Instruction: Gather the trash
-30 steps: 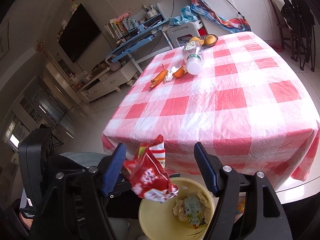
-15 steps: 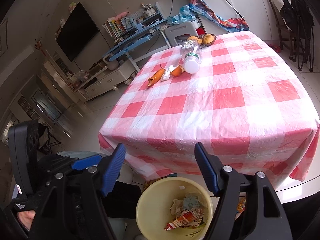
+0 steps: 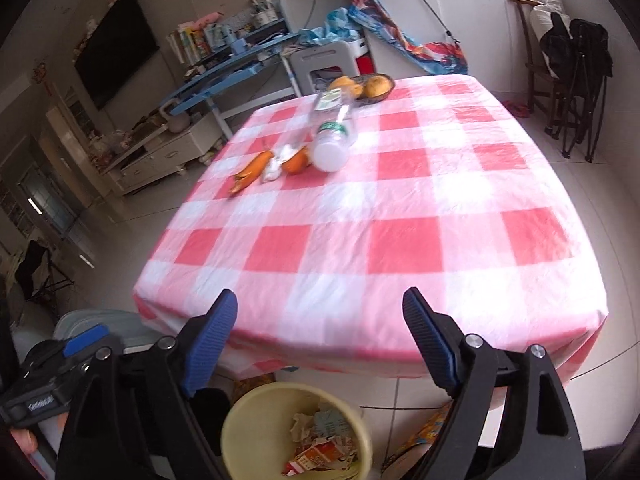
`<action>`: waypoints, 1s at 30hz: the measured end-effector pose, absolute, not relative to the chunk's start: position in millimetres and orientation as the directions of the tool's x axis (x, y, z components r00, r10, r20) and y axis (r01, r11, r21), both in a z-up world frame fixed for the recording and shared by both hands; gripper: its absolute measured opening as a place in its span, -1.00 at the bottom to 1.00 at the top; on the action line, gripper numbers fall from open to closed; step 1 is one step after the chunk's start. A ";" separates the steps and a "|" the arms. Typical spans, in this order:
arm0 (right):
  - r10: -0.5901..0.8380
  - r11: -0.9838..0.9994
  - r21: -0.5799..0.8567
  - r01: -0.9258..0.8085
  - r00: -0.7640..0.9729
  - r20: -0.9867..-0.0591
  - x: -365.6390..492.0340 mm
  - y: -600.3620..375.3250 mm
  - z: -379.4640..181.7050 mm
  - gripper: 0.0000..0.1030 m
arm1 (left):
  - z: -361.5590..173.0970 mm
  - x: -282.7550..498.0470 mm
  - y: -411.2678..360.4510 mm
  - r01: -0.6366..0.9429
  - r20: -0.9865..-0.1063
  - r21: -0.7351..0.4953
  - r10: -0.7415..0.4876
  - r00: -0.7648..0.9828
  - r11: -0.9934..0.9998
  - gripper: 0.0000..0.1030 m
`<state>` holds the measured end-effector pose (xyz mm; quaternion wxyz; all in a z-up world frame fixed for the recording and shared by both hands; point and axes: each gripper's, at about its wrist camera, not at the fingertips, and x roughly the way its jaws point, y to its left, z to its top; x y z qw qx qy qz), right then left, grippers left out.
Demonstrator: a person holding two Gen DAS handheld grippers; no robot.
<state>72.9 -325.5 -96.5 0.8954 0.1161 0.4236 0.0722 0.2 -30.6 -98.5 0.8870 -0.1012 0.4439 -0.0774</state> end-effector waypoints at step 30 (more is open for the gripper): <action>-0.071 0.994 -0.011 0.112 0.550 -0.832 259.9 -365.7 -137.2 0.87 | -106.4 16.3 -36.6 0.043 -0.796 -0.297 -0.271 0.541 0.954 0.52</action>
